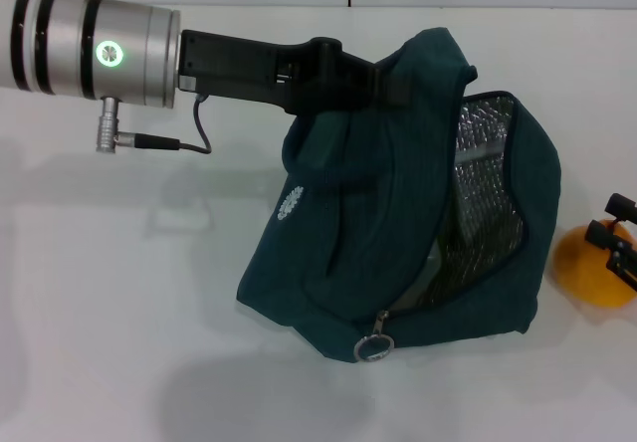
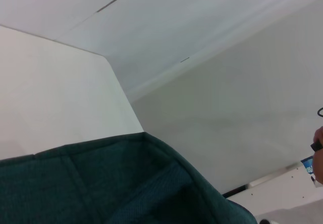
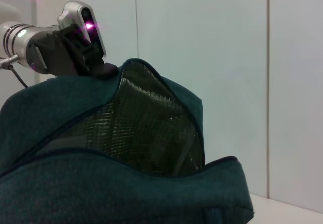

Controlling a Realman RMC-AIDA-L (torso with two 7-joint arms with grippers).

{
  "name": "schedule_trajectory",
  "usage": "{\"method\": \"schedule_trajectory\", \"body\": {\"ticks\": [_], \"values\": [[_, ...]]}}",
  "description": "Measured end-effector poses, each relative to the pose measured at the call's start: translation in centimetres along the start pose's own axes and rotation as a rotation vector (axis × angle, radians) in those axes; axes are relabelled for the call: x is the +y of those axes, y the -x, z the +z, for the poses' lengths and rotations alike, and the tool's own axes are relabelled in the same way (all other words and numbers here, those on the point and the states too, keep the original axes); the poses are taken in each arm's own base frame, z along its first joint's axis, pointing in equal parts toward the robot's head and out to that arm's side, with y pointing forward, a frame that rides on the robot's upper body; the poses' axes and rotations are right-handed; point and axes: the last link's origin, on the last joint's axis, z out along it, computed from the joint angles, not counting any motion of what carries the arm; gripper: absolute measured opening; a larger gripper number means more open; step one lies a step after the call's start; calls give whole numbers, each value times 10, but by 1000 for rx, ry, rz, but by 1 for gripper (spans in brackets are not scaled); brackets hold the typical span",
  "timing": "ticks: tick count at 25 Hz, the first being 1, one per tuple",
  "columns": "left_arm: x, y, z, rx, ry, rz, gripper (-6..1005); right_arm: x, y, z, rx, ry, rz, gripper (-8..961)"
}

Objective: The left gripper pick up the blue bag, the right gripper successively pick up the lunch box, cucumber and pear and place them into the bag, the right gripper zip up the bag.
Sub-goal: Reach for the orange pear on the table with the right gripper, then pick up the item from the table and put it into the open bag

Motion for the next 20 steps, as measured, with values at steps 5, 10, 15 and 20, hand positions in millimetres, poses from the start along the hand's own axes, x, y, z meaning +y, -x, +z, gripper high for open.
{"method": "schedule_trajectory", "body": {"ticks": [5, 10, 15, 20], "values": [[0, 0, 0, 0, 0, 0, 67, -1, 1, 0, 0, -2, -4, 293], [0, 0, 0, 0, 0, 0, 67, -2, 0, -1, 4, -9, -6, 236], [0, 0, 0, 0, -1, 1, 67, -3, 0, 0, 6, -13, -7, 106], [0, 0, -1, 0, -1, 1, 67, -3, 0, 0, 5, -14, -5, 35]]}}
